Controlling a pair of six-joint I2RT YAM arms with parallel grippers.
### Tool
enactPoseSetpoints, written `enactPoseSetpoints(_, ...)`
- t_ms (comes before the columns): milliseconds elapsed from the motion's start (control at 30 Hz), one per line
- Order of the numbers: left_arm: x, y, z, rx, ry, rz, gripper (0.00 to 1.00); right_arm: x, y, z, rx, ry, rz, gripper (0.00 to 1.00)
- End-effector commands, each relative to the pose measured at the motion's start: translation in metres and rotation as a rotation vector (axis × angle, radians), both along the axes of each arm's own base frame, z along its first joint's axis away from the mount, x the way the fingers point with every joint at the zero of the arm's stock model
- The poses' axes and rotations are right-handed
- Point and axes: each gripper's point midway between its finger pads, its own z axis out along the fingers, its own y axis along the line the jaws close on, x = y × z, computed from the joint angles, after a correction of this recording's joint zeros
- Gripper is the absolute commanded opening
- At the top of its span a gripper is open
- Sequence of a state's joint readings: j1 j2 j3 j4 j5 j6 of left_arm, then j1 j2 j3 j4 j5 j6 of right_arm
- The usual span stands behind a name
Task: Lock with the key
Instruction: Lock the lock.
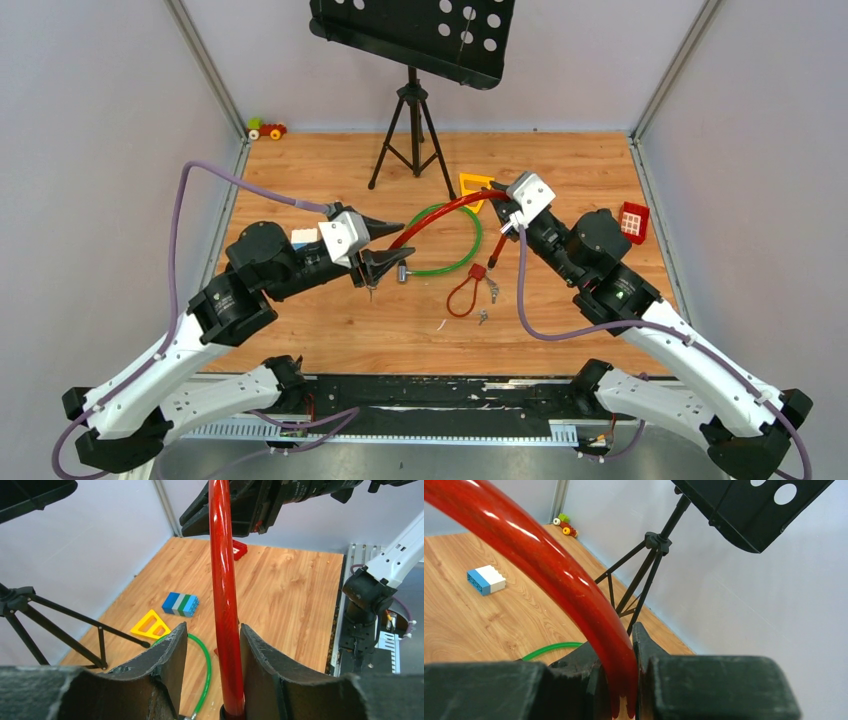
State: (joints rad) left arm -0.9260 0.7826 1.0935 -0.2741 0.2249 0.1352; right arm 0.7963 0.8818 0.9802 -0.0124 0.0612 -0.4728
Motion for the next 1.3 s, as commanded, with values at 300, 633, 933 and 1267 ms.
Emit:
enactPoseSetpoints(300, 0.001, -0.003, 0.000, 0.031, 0.025, -0.011, 0.00, -0.011, -0.006, 0.035, 0.085, -0.076, 0.012, 0.00)
enactPoseSetpoints(633, 0.014, 0.021, 0.033, -0.097, -0.067, 0.133, 0.00, 0.004, -0.014, -0.005, 0.181, 0.038, -0.086, 0.46)
enactPoseSetpoints(933, 0.013, 0.017, 0.041, -0.113, -0.080, 0.115, 0.00, 0.012, -0.021, -0.083, 0.352, 0.152, -0.156, 0.53)
enactPoseSetpoints(1267, 0.019, 0.023, 0.045, -0.148, -0.068, 0.164, 0.00, 0.009, -0.030, -0.140, 0.435, 0.297, -0.209, 0.47)
